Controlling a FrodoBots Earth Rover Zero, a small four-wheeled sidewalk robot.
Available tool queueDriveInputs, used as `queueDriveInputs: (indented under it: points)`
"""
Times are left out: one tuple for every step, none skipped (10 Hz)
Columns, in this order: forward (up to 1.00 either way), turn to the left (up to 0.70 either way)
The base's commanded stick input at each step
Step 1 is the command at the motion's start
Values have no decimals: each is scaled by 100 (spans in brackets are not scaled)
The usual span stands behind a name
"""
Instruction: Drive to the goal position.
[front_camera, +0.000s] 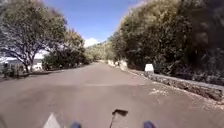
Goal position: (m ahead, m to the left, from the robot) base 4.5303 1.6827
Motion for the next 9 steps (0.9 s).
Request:
queueDriveInputs:
  points:
    - [50, 0]
    - [50, 0]
    - [50, 0]
    - [50, 0]
    - [50, 0]
    - [50, 0]
    - [50, 0]
    - [50, 0]
    - [50, 0]
